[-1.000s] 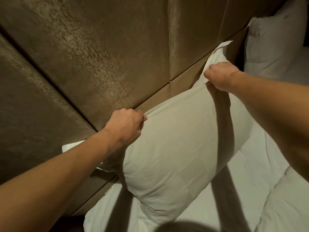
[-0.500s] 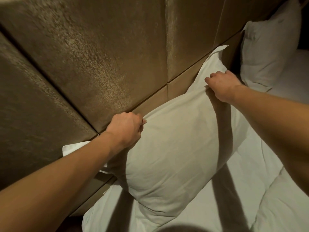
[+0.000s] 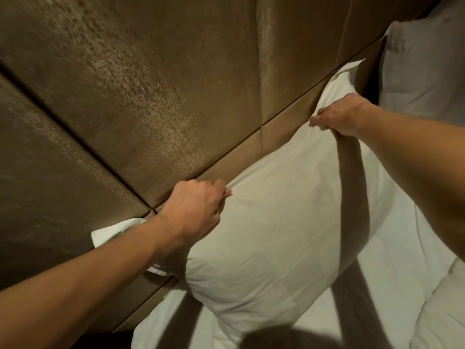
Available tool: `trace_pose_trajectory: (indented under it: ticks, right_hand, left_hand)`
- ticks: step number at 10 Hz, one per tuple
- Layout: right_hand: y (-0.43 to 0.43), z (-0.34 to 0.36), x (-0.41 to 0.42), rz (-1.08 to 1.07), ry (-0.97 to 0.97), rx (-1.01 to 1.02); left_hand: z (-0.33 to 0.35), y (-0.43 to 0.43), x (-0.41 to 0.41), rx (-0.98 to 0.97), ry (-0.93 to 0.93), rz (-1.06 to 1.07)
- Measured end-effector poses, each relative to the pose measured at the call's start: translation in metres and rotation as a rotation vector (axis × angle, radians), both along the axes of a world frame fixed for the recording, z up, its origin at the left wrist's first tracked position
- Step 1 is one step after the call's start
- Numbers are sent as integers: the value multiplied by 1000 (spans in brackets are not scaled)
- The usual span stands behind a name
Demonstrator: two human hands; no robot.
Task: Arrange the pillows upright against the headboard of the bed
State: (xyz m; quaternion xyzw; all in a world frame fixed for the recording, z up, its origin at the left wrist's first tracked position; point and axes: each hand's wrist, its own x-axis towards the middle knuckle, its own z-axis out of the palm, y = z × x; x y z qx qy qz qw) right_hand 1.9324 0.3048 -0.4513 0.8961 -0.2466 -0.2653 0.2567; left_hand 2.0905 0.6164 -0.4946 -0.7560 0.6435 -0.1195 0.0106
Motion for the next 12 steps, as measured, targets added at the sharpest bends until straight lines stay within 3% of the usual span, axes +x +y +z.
trace_pose_trajectory:
  ticks: [5,8,11,12]
  right_hand:
    - [-12,-20,-26,-107,-290,-85]
    - [-9,-25,-46,-4,-498,-82]
    - [25,-29,-83,-229,-802,168]
    - [35,-31,-92,-362,-1013,240]
  left_hand:
    - [-6,8,4,-57,-32,8]
    - [1,8,-1,0,93,194]
    - [23,-7,-26,-64,222,329]
    - [28,-12,-33,-129,435,393]
